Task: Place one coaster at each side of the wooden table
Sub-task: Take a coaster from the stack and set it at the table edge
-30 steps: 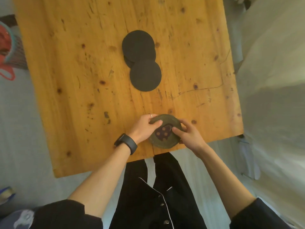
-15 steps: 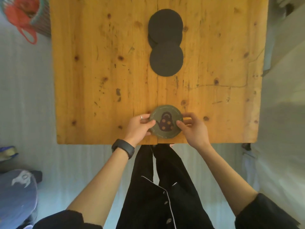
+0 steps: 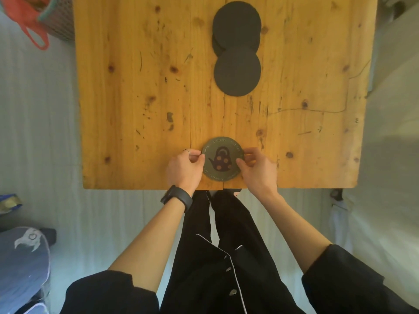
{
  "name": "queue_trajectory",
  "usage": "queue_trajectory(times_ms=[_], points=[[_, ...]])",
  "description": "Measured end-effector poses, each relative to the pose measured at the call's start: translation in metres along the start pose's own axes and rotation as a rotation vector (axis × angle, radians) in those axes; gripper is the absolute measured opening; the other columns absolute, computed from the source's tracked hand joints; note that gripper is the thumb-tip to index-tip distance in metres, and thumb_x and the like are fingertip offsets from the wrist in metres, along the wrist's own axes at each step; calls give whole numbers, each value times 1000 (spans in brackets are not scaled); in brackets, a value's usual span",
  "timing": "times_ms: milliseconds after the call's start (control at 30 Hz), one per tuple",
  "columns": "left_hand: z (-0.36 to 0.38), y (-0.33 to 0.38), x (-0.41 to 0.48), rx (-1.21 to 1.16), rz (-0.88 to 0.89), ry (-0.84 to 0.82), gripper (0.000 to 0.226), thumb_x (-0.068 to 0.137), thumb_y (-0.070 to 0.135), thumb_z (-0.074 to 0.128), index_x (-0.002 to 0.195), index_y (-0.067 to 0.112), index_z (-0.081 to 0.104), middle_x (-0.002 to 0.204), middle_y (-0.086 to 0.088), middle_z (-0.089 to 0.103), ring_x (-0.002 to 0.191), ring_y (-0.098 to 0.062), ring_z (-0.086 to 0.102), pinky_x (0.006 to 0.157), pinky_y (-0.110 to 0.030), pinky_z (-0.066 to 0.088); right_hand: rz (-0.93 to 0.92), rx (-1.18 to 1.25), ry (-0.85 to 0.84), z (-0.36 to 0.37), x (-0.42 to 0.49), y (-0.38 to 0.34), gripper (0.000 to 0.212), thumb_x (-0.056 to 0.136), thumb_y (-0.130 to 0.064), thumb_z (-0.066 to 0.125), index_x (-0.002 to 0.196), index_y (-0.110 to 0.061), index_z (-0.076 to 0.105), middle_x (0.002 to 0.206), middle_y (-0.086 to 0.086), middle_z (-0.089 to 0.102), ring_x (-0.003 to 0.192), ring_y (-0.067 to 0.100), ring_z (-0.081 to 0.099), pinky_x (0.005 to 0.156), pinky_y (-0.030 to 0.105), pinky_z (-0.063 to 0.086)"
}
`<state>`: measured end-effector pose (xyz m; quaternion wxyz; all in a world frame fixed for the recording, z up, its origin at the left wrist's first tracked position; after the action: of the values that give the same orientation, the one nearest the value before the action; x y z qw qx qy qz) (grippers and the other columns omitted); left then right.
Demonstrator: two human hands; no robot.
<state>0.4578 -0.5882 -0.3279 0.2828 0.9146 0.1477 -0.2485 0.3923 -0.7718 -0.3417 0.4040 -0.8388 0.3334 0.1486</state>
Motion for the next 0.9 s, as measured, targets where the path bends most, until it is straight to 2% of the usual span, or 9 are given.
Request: queue_trajectory(times_ms=[133,267,367,467,633,800,900], points=[[1,-1,0,26,25,9,16,88,44,63,92,30,69,85,14,72,76,-11,68,64,-32,56,20,-11,28,3,1,0,19,87,-35,69,103,-27,63,81,-20,62,78,4,62,60,17,43],[4,0,3,69,69,-14,16,87,44,64,91,30,69,84,14,73,75,-10,67,66,-32,56,32,19,95,2,1,1,18,89,-32,68,106,-26,65,82,-21,61,77,3,63,66,30,55],[6,4,2,97,81,-18,14,88,43,63,91,31,68,85,15,73,80,-11,67,77,-38,54,26,21,112,1,0,2,16,90,-30,68,106,-27,65,80,-22,60,75,-1,61,66,37,58],[7,6,1,80,60,2,14,89,43,61,93,31,68,86,14,72,83,-13,66,84,-42,51,16,24,88,0,2,3,16,90,-32,68,105,-28,64,81,-22,61,77,2,63,65,40,59],[5,6,4,45,41,15,14,89,44,61,93,31,67,88,14,72,83,-13,67,83,-42,52,-20,25,95,-1,5,2,22,90,-37,68,109,-28,65,84,-18,65,78,2,64,66,35,57],[4,7,8,36,19,6,12,89,44,61,90,33,64,85,16,70,81,-12,66,82,-42,52,-26,40,111,3,7,-1,20,91,-34,68,109,-26,63,83,-17,63,76,-2,60,64,27,53],[4,7,7,50,34,12,12,89,44,61,91,33,64,85,16,71,80,-12,66,81,-42,52,-44,40,134,5,4,0,22,92,-32,68,111,-25,63,87,-12,65,74,-3,59,64,23,48]])
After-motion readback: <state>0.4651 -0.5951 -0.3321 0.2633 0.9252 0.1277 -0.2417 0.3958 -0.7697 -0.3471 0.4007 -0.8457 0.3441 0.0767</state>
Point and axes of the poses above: each hand's wrist, its own x-axis towards the middle knuckle, its own z-axis out of the palm, y = z × x, the point moved 1 cm from there along x, towards the middle knuckle
